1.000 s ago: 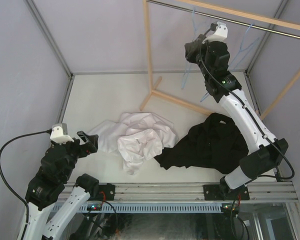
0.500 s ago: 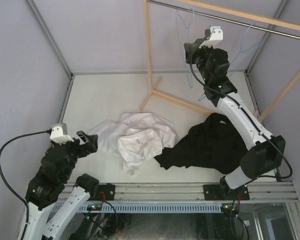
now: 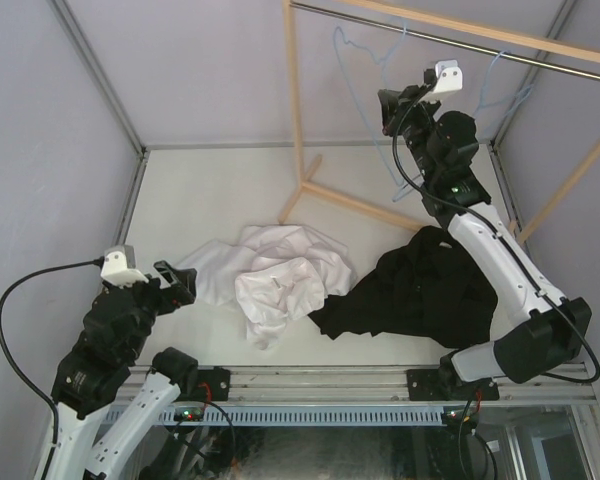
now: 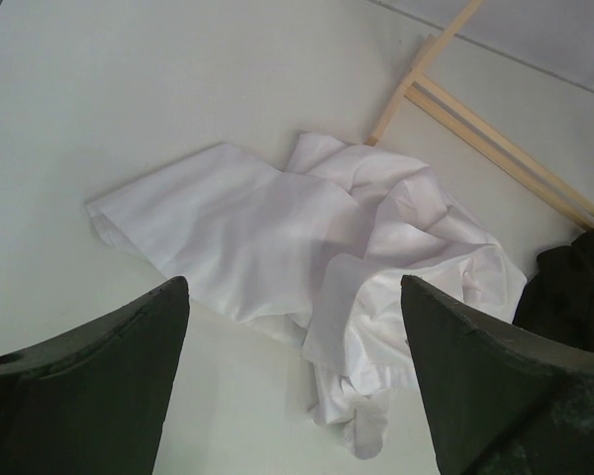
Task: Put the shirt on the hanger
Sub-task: Pick up the hanger from the clothesline.
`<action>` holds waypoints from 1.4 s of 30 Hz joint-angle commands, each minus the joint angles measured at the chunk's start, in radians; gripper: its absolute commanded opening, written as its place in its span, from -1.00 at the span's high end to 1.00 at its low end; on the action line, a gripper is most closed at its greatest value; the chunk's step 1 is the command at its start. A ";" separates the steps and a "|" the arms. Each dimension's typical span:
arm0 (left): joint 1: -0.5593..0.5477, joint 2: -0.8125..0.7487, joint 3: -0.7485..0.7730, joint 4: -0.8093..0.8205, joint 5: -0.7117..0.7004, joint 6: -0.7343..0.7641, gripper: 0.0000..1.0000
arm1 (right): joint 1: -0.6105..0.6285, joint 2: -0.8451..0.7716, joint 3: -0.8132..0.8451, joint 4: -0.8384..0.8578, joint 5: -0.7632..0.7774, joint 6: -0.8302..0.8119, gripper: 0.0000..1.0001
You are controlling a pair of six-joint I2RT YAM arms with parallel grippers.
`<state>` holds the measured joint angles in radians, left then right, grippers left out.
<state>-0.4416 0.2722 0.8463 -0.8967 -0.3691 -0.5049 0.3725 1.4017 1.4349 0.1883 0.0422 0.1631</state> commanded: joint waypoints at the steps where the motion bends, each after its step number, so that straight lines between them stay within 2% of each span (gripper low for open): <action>1: 0.006 0.022 -0.012 0.033 -0.013 -0.008 -0.81 | -0.003 -0.078 -0.027 0.101 -0.045 -0.004 1.00; 6: 0.006 0.022 -0.016 0.042 0.001 -0.001 -0.82 | 0.007 -0.136 -0.095 0.154 -0.050 -0.021 1.00; 12: 0.007 0.042 -0.016 0.044 0.007 0.003 -0.82 | 0.018 -0.076 -0.098 0.235 0.026 -0.141 1.00; 17: 0.007 0.039 -0.017 0.046 0.007 0.003 -0.82 | 0.029 0.014 -0.105 0.424 0.040 -0.289 1.00; 23: 0.006 0.037 -0.018 0.046 0.008 0.004 -0.82 | 0.035 0.135 -0.111 0.746 0.055 -0.451 1.00; 34: 0.006 0.045 -0.018 0.045 0.003 0.003 -0.82 | 0.060 0.272 -0.101 1.090 0.052 -0.663 1.00; 36: 0.006 0.045 -0.019 0.044 0.000 0.004 -0.82 | 0.068 0.289 -0.100 1.150 0.040 -0.714 1.00; 42: 0.007 0.045 -0.018 0.043 -0.005 0.002 -0.82 | 0.078 0.333 -0.052 1.158 0.008 -0.848 1.00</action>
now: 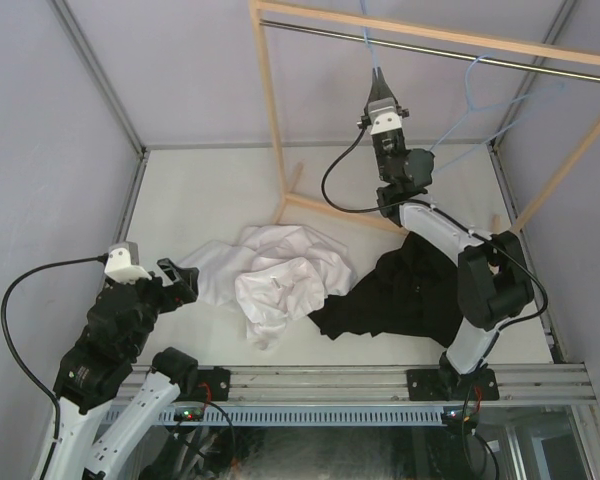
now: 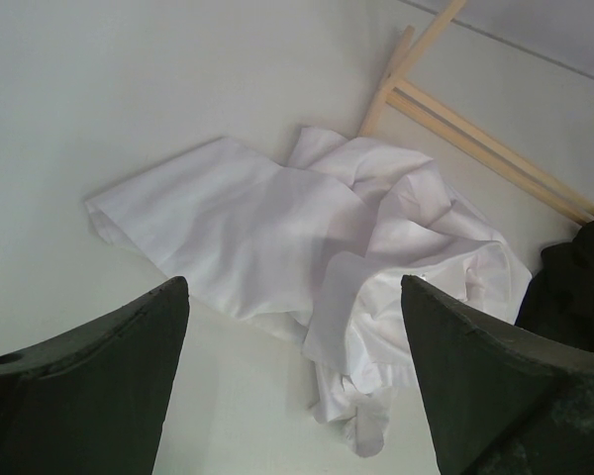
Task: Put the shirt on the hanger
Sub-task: Pick up the hanger from the clothesline.
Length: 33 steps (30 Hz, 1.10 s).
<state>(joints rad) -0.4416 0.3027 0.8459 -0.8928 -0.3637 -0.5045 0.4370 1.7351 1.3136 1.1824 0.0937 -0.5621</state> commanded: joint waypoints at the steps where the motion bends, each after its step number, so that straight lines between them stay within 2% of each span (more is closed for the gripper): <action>1: 0.008 0.015 -0.018 0.039 -0.011 0.001 -0.82 | 0.010 0.011 0.084 0.157 -0.047 -0.142 1.00; 7: 0.007 0.021 -0.018 0.038 -0.015 0.000 -0.82 | -0.002 0.044 0.111 0.158 -0.069 -0.179 1.00; 20: 0.006 0.029 -0.017 0.037 -0.018 -0.002 -0.82 | 0.087 -0.002 -0.019 0.202 -0.104 -0.252 1.00; 25: 0.006 0.023 -0.018 0.037 -0.015 -0.002 -0.82 | 0.136 -0.041 -0.113 0.204 -0.048 -0.246 1.00; 33: 0.006 0.021 -0.018 0.042 0.002 0.001 -0.83 | 0.240 -0.186 -0.304 0.164 0.131 -0.134 1.00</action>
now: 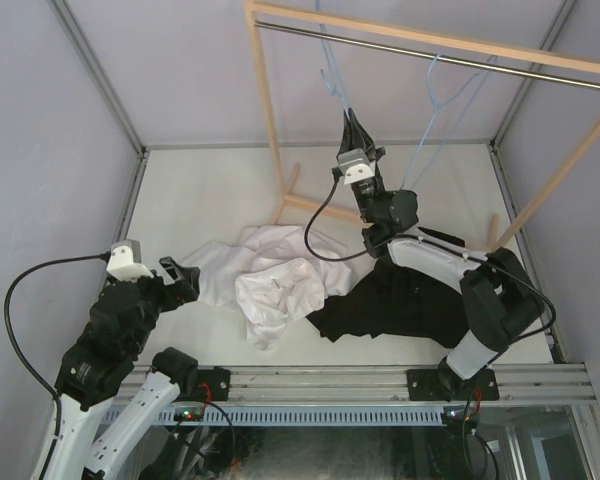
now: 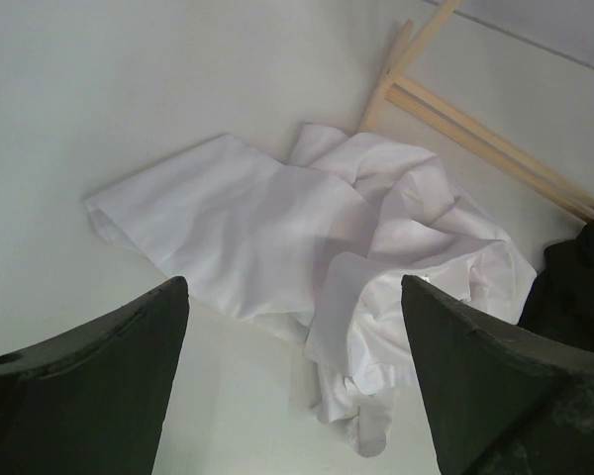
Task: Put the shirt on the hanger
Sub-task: Pick up the hanger from the clothesline.
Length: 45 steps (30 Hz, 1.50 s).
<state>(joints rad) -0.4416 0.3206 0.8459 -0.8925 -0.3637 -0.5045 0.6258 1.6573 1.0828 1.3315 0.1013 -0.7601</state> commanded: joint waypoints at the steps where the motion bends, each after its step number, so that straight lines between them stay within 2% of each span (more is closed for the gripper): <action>1: 0.006 0.003 -0.019 0.042 0.002 0.002 -0.83 | 0.070 -0.134 -0.099 -0.002 0.144 0.070 1.00; 5: 0.006 0.006 -0.019 0.048 0.012 0.009 -0.86 | 0.145 -0.243 -0.190 -0.117 0.209 0.103 1.00; 8: 0.006 0.009 -0.021 0.052 0.020 0.012 -0.87 | 0.191 -0.340 -0.217 -0.291 0.248 0.173 1.00; 12: 0.007 0.012 -0.022 0.055 0.027 0.014 -0.87 | 0.191 -0.442 -0.206 -0.484 0.247 0.281 1.00; 16: 0.006 0.011 -0.023 0.056 0.026 0.014 -0.87 | 0.145 -0.490 -0.170 -0.592 0.194 0.285 1.00; 22: 0.006 0.003 -0.024 0.053 0.018 0.014 -0.88 | 0.068 -0.509 -0.140 -0.704 -0.014 0.221 1.00; 27: 0.006 0.003 -0.024 0.053 0.017 0.014 -0.87 | 0.056 -0.517 -0.074 -0.817 -0.040 0.240 1.00; 30: 0.006 0.002 -0.024 0.053 0.017 0.014 -0.87 | 0.077 -0.512 0.004 -0.938 -0.017 0.268 1.00; 35: 0.006 -0.003 -0.024 0.053 0.016 0.014 -0.87 | 0.090 -0.558 0.019 -1.027 0.008 0.350 1.00; 41: 0.006 -0.012 -0.024 0.065 0.027 0.027 -0.88 | 0.075 -0.655 0.019 -1.119 -0.093 0.462 1.00; 45: 0.006 -0.027 -0.020 0.102 0.035 0.084 -0.89 | 0.077 -0.734 0.019 -1.261 -0.115 0.575 1.00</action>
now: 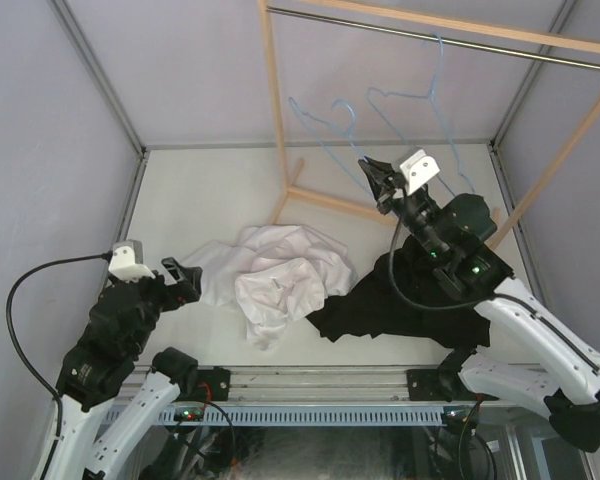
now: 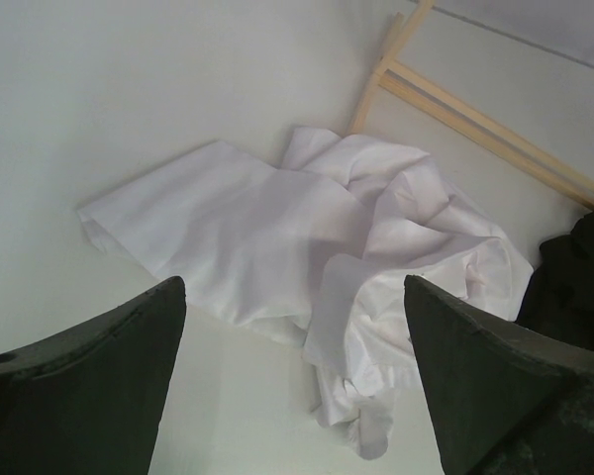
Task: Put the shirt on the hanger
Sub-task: Adjust the hanger.
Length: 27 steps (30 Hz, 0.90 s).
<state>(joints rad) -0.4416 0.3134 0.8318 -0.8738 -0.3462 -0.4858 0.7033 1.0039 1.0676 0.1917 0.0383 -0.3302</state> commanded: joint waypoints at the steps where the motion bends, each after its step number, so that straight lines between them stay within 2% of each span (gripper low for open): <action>1: 0.006 -0.024 -0.004 0.101 0.013 0.086 -0.89 | -0.001 -0.098 0.034 -0.163 -0.049 0.184 1.00; 6: 0.006 -0.043 0.003 0.241 0.033 0.226 -0.92 | -0.004 -0.166 0.034 -0.363 -0.055 0.336 1.00; 10: 0.006 -0.037 0.004 0.358 0.075 0.321 -1.00 | -0.007 -0.217 0.018 -0.495 -0.120 0.408 1.00; 13: 0.006 0.018 0.032 0.391 0.134 0.358 -1.00 | -0.015 -0.278 -0.065 -0.489 -0.113 0.453 1.00; 16: 0.006 0.072 0.046 0.429 0.252 0.405 -1.00 | -0.022 -0.352 -0.169 -0.438 -0.132 0.514 1.00; 19: 0.000 0.116 0.040 0.470 0.354 0.452 -1.00 | -0.025 -0.377 -0.183 -0.509 -0.151 0.595 1.00; 23: -0.096 0.152 0.025 0.505 0.408 0.514 -1.00 | -0.020 -0.377 -0.199 -0.543 -0.288 0.609 1.00; 27: -0.261 0.172 -0.014 0.548 0.369 0.603 -1.00 | 0.031 -0.357 -0.210 -0.532 -0.372 0.614 1.00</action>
<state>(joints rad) -0.5816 0.4717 0.8371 -0.4271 -0.0082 -0.0082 0.6895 0.6334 0.8646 -0.3626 -0.2119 0.2390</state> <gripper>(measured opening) 0.998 0.009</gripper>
